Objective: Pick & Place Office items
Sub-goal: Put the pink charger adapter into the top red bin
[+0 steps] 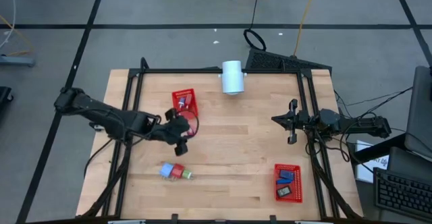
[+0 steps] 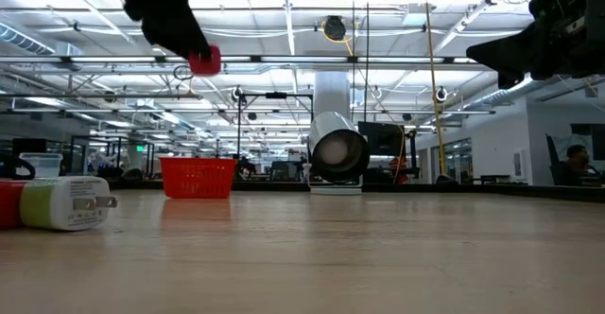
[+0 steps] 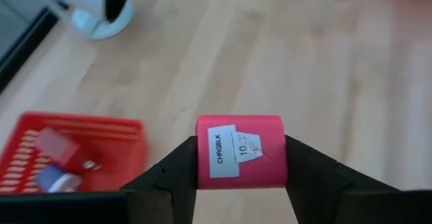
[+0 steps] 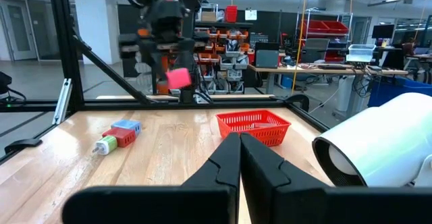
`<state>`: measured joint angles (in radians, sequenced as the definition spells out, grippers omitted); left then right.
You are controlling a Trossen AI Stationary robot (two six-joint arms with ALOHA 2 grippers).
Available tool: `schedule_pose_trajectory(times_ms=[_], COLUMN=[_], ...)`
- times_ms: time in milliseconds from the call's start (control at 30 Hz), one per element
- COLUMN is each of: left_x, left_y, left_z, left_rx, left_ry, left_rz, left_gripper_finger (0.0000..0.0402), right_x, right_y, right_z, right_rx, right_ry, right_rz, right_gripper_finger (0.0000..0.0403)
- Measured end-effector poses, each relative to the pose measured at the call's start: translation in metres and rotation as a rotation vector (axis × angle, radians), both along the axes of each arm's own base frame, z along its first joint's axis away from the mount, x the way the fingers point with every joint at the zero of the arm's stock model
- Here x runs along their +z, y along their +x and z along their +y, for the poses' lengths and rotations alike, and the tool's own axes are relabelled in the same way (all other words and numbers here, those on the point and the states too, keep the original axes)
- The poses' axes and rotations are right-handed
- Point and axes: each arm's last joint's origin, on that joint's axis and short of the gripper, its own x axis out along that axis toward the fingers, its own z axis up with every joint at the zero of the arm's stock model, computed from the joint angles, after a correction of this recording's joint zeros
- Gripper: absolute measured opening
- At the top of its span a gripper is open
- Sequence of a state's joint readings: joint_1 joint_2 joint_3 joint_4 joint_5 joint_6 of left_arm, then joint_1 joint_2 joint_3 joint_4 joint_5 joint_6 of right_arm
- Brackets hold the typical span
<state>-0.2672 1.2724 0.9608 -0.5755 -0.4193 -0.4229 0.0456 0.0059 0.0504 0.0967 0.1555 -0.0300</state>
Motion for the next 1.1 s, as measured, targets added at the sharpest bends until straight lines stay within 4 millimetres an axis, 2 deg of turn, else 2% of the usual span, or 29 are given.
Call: schedule_pose_trajectory(times_ms=[167, 300, 567, 667, 733, 833, 1000, 1100], left_x=[-0.01, -0.016, -0.045, -0.051, -0.056, -0.071, -0.091, -0.096], left_y=[-0.002, -0.007, -0.046, -0.057, -0.063, -0.071, -0.074, -0.072], left_z=[0.023, 0.041, 0.076, 0.086, 0.091, 0.097, 0.101, 0.102], left_rx=[0.054, 0.076, 0.195, 0.255, 0.313, 0.395, 0.444, 0.453], left_ry=[0.03, 0.018, -0.014, -0.045, -0.068, -0.095, -0.111, -0.114], left_rz=[0.039, 0.0, -0.083, -0.181, -0.212, -0.168, -0.124, -0.12], left_gripper_finger=[0.0172, 0.0172, 0.0175, 0.0173, 0.0173, 0.018, 0.0176, 0.0174], right_x=[0.0, 0.0, 0.0, 0.0, 0.0, 0.0, 0.0, 0.0], right_y=[0.0, 0.0, 0.0, 0.0, 0.0, 0.0, 0.0, 0.0], right_z=[0.0, 0.0, 0.0, 0.0, 0.0, 0.0, 0.0, 0.0], right_rx=[0.0, 0.0, 0.0, 0.0, 0.0, 0.0, 0.0, 0.0], right_ry=[0.0, 0.0, 0.0, 0.0, 0.0, 0.0, 0.0, -0.001], right_rz=[0.0, 0.0, 0.003, -0.003, -0.001, 0.004, 0.005, 0.005], right_gripper_finger=[0.0, 0.0, 0.0, 0.0, 0.0, 0.0, 0.0, 0.0])
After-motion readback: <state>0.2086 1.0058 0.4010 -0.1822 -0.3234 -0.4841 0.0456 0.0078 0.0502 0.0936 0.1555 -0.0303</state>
